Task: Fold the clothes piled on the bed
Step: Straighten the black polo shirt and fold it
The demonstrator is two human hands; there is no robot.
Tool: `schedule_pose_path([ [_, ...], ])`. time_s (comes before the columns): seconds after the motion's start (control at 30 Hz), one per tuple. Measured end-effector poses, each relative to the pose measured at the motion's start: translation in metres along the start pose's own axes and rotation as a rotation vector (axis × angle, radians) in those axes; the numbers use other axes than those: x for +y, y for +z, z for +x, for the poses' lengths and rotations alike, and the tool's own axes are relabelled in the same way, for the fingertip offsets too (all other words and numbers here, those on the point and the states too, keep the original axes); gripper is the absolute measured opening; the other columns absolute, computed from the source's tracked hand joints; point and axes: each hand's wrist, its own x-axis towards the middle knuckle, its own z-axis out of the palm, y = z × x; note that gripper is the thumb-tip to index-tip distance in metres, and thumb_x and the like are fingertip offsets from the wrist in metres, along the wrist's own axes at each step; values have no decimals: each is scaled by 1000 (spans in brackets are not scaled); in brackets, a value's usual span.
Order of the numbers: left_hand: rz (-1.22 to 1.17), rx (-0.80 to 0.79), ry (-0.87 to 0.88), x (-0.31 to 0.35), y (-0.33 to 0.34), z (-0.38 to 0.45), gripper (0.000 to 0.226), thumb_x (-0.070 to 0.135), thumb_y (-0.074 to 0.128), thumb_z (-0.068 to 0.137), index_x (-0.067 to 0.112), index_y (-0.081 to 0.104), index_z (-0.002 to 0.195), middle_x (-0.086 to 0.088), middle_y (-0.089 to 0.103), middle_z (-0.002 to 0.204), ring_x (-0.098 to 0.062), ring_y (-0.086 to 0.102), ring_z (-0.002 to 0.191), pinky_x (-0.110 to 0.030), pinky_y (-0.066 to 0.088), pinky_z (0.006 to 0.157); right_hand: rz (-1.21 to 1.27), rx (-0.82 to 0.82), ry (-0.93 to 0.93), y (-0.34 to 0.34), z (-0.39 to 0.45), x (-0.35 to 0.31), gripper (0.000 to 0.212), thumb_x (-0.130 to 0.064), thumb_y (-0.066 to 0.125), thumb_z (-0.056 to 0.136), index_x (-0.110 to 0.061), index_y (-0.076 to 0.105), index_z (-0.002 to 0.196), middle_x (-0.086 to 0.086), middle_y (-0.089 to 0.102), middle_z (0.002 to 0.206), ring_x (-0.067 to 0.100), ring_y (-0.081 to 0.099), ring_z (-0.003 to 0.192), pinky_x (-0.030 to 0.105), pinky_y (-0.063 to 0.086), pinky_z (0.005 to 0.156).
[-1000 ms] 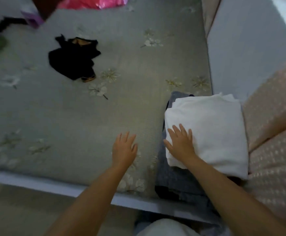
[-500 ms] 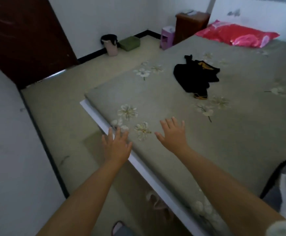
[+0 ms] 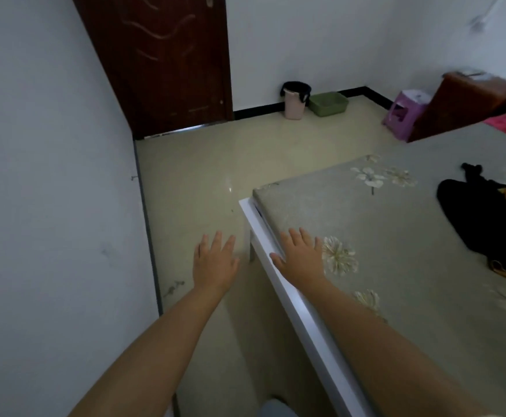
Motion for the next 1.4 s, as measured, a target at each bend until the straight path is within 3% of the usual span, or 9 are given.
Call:
schedule_pose_path([
  [0.33, -24, -56, -133, -73, -24, 211, 55, 39, 30, 98, 26, 10, 147, -4, 7, 156, -28, 4, 142, -37, 6, 115, 50, -94, -103, -8, 245, -39, 58, -45, 30, 97, -19, 16, 146, 3, 9, 155, 22, 3, 143, 44, 3, 114],
  [0.67, -16, -12, -215, -152, -64, 431, 55, 39, 31, 97, 27, 11, 147, -4, 11, 155, -27, 5, 142, -35, 7, 114, 22, -96, -177, -32, 495, -81, 59, -49, 30, 95, -19, 20, 145, 2, 13, 155, 21, 4, 143, 44, 3, 114],
  [1.0, 41, -35, -5, -215, -117, 717, 55, 39, 30, 98, 27, 10, 147, -2, 10, 155, -27, 1, 142, -36, 5, 115, 63, -50, 38, -50, 751, -104, 59, -50, 31, 95, -20, 21, 145, 2, 14, 155, 21, 4, 143, 43, 4, 114],
  [1.17, 150, -74, 130, -190, -133, 842, 56, 39, 33, 97, 27, 11, 147, -1, 13, 155, -29, 3, 142, -37, 6, 114, 126, -21, 201, -56, 819, -66, 58, -48, 31, 95, -19, 22, 145, 3, 14, 155, 21, 4, 143, 43, 3, 114],
  [1.4, 153, -128, 467, -52, -116, 955, 56, 39, 35, 96, 27, 15, 147, -1, 14, 155, -26, 3, 142, -36, 6, 114, 189, 1, 550, -58, 852, 54, 63, -54, 29, 93, -18, 24, 144, 4, 17, 154, 21, 7, 143, 43, 6, 114],
])
